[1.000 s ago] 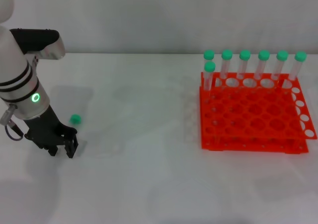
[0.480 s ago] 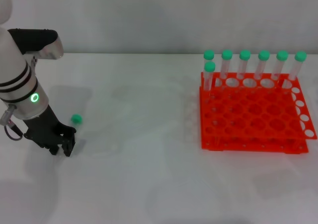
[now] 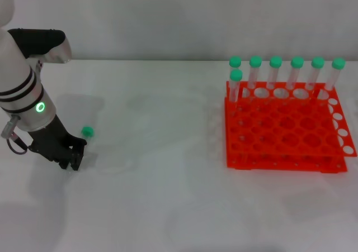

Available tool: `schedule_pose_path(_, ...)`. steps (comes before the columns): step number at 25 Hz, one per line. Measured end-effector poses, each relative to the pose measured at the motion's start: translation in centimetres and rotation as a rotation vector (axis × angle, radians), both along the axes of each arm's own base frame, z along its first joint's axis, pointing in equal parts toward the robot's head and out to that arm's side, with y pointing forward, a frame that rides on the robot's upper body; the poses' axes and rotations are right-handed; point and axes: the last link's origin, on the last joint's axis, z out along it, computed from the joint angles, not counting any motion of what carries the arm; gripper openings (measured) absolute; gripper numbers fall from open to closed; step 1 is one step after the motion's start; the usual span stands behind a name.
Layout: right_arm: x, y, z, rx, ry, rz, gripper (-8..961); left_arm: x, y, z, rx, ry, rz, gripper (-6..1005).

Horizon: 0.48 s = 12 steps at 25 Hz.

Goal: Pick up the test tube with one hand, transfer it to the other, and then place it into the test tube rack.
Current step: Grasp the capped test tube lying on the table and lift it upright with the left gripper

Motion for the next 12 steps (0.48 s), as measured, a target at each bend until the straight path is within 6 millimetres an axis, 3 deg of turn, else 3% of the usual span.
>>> schedule_pose_path(9,-0.2,0.2,-0.1,-0.009,-0.004,0.007,868,0.1,0.2,0.2,0.003,0.009,-0.016,180)
schedule_pose_path(12,-0.3,0.3,-0.2,-0.013,-0.003,0.008,868,0.9,1.2,1.0,0.04,0.005,-0.052,179)
